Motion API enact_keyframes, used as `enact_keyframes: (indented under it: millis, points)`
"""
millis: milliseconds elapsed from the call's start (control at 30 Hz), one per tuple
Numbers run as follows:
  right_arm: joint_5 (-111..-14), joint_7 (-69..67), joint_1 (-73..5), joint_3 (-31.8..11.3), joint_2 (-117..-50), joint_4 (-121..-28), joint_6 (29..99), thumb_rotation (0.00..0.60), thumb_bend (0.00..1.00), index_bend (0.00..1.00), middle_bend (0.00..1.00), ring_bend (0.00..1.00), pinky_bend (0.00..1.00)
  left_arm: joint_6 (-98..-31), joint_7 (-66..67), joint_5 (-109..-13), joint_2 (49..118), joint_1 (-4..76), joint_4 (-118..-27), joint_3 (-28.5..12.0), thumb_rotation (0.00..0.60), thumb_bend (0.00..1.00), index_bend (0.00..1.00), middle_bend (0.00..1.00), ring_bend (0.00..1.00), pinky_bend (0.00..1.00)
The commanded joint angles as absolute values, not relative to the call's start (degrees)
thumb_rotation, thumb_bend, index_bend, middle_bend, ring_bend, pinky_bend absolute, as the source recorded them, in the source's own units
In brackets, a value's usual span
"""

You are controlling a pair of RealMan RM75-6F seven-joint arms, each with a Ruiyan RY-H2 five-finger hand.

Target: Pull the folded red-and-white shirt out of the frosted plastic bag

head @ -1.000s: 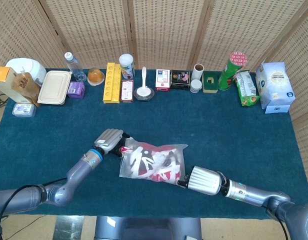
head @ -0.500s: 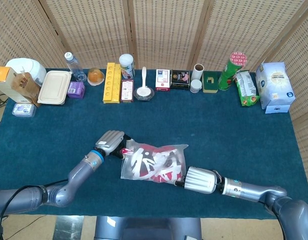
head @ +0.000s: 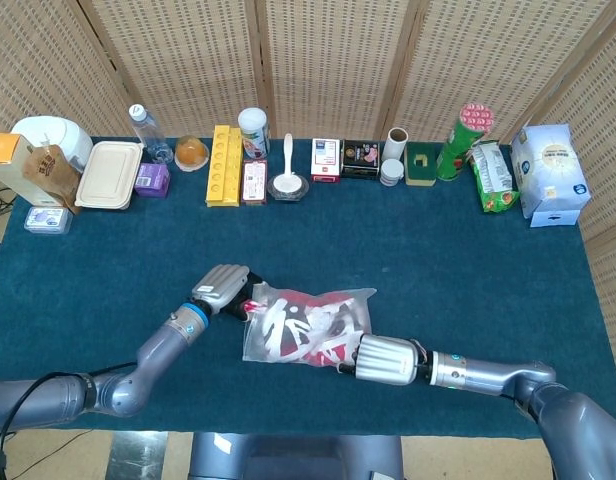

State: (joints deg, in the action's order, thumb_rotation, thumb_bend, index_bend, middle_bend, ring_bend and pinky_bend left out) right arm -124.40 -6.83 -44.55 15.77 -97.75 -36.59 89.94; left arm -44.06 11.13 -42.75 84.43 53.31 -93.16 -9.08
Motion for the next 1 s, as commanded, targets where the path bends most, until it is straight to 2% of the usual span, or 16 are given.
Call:
enact_keyframes:
  millis: [33,200,500,633,800,1000]
  points:
    - [-124.33,-6.95,-45.06,15.98,-98.21,-36.76,89.31,0.600,0.04,0.43,0.84,1.00,1.00,-43.95,11.08,-42.64,84.61,53.40,-92.98,-9.00,0.600,0.43,0.82,1.00,1.00,1.00]
    - [-123.86,-6.90,-45.61,16.14,-98.50,-37.34,88.75,0.600,0.18,0.47,0.84,1.00,1.00,-43.78,10.79,-42.58,84.68,53.43,-92.75,-8.89,0.600,0.43,0.82,1.00,1.00,1.00]
    - [-123.18,-6.76,-46.52,16.26,-98.66,-38.60,87.90,0.600,0.33,0.55,0.85,1.00,1.00,-43.72,10.30,-42.81,84.65,53.39,-92.65,-8.80,0.600,0.42,0.82,1.00,1.00,1.00]
    - [-122.93,-6.64,-46.88,16.22,-98.69,-39.23,87.69,0.600,0.39,0.60,0.86,1.00,1.00,-43.73,10.15,-43.11,84.62,53.37,-92.64,-8.77,0.600,0.42,0.82,1.00,1.00,1.00]
    - [-122.94,-6.70,-47.03,16.53,-98.43,-39.89,87.77,0.600,0.45,0.71,0.89,1.00,1.00,-43.75,9.93,-43.33,84.46,53.26,-92.56,-8.72,0.600,0.42,0.82,1.00,1.00,1.00]
    - [-122.66,-6.15,-47.06,16.69,-97.48,-41.36,87.65,0.600,0.47,0.78,0.91,1.00,1.00,-43.93,9.11,-44.26,83.34,52.78,-93.16,-9.00,0.600,0.42,0.82,1.00,1.00,1.00]
